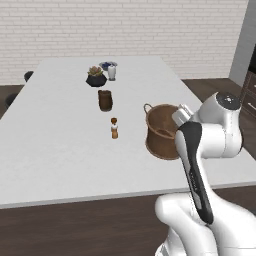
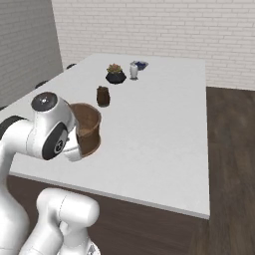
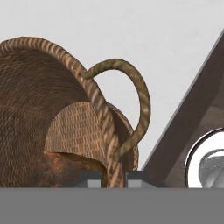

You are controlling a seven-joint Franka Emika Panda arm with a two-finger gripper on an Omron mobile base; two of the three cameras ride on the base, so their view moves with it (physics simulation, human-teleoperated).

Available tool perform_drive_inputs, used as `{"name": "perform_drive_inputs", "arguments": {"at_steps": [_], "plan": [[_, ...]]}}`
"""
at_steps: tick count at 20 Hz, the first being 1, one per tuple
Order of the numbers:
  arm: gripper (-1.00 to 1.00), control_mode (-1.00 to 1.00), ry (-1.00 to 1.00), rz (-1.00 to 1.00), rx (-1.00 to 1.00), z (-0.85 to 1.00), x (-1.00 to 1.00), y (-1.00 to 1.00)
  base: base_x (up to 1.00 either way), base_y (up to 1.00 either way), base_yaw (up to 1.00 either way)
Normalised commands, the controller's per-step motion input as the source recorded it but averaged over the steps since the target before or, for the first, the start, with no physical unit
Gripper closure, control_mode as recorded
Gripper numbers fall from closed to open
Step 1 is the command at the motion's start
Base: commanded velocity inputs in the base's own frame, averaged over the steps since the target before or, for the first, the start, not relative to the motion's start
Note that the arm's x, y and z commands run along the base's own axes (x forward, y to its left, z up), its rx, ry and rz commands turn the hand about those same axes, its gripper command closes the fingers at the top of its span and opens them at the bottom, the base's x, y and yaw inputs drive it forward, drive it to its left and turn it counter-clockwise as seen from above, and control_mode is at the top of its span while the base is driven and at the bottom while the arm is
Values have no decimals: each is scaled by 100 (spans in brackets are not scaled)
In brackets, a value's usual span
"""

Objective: Open the cabinet, pick up the bread from the cabinet and place it in the basket. Then move the basket to the dining counter.

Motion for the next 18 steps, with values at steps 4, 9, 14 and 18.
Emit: {"name": "perform_drive_inputs", "arguments": {"at_steps": [4,9,14,18], "plan": [[100,-100,1,11,0,-81,100,-31,0,0,0],[100,-100,2,6,0,-63,94,-23,0,0,0],[100,-100,11,3,0,-44,89,-21,0,0,0],[100,-100,10,2,0,-34,75,-17,0,0,0]]}}
